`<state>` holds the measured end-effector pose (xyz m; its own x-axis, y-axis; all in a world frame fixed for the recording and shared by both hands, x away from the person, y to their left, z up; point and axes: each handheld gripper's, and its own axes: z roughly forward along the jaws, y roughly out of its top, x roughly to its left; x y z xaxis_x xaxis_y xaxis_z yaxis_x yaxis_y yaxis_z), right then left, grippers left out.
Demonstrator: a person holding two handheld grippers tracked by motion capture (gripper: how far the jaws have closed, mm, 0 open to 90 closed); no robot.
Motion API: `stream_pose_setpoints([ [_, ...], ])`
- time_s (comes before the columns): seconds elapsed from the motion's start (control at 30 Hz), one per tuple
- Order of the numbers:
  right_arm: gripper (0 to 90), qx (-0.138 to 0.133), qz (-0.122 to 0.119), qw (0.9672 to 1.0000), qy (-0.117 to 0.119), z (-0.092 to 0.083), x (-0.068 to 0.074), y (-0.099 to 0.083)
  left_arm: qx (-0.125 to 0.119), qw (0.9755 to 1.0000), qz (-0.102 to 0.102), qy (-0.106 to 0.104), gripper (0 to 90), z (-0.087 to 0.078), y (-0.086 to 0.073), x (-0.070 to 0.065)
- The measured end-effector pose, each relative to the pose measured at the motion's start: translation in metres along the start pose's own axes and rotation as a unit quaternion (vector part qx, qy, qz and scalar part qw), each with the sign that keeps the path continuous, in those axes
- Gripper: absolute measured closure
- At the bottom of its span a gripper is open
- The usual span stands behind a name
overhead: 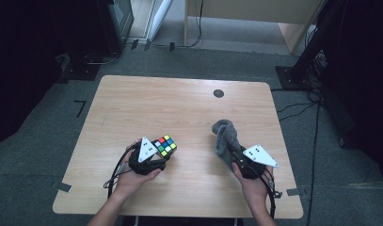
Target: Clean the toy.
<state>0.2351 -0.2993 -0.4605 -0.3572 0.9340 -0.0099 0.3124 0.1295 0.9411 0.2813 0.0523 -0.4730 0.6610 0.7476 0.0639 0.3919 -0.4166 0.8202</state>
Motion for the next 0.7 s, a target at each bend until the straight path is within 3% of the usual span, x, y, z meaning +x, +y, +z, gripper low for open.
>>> stream_pose_setpoints([
  [0.07, 77.9, 0.006, -0.018, 0.9995, -0.023, 0.005, -0.005, -0.007, 0.006, 0.9996, -0.029, 0.004, 34.2, 0.004, -0.004, 0.009],
  [0.17, 76.4, 0.027, -0.024, 0.9988, -0.034, 0.014, -0.011, -0.018, 0.019, 0.9991, -0.025, 0.029, 34.2, 0.008, -0.008, 0.015],
  [0.3, 71.5, 0.046, -0.01, 0.9989, 0.003, 0.023, -0.012, -0.024, 0.026, 0.9986, -0.02, 0.042, 34.2, 0.016, -0.011, 0.016],
  [0.47, 67.5, 0.059, 0.004, 0.9973, 0.043, 0.031, -0.007, -0.031, 0.029, 0.9986, -0.025, 0.036, 33.9, 0.024, -0.014, 0.017],
  [0.6, 62.8, 0.058, 0.008, 0.9966, 0.059, 0.032, -0.005, -0.033, 0.022, 0.9981, -0.035, 0.046, 31.5, 0.025, -0.017, 0.019],
  [0.7, 55.7, 0.059, 0.011, 0.996, 0.066, 0.031, -0.002, -0.032, 0.037, 0.9975, -0.041, 0.045, 24.5, 0.027, -0.019, 0.018],
])
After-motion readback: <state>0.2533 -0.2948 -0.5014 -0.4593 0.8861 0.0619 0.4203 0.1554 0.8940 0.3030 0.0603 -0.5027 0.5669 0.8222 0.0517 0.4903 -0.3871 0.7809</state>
